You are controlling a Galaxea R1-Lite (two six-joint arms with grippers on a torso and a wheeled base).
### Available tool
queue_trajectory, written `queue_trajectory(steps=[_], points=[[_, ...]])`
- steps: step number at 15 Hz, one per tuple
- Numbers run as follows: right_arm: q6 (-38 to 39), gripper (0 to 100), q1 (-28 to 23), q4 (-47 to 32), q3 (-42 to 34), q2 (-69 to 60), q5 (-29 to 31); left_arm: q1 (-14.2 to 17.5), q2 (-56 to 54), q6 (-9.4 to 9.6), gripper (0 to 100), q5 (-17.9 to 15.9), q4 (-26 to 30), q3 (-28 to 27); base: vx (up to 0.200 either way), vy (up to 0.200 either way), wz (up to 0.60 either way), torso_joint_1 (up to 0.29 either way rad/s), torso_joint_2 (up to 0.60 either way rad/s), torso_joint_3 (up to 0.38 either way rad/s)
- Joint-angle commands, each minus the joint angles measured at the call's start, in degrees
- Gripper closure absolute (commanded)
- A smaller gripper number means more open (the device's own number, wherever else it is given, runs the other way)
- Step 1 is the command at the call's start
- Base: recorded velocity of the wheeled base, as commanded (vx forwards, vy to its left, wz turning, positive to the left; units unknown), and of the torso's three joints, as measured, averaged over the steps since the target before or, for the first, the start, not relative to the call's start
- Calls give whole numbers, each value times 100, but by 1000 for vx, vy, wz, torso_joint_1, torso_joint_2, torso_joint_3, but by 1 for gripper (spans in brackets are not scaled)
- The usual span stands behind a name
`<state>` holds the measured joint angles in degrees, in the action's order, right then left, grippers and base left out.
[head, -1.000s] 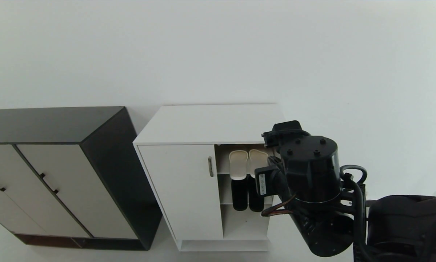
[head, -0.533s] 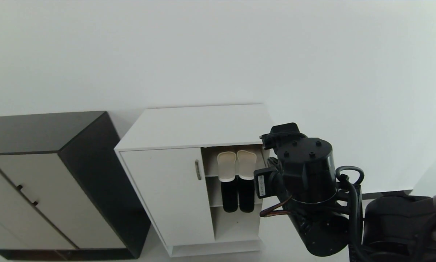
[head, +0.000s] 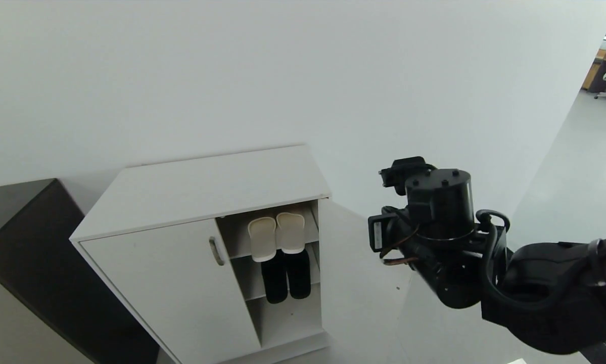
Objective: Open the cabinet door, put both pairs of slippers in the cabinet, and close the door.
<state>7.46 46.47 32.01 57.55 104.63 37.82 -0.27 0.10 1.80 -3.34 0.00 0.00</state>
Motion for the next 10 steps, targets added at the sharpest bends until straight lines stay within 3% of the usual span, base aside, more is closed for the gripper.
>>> queue_trajectory(steps=[1,5,10], points=[[10,100,-551,-239,432,66,-319,9,-1,-5,100,0,0,0,0,0,0,0,0,0],[713,100,-1070,-1479,1434,242,-1356,9,-1,4,100,0,0,0,0,0,0,0,0,0],[748,100,-1360,-1329,1672,690,-1391,9,-1,4,100,0,0,0,-200,0,0,5,3,0]])
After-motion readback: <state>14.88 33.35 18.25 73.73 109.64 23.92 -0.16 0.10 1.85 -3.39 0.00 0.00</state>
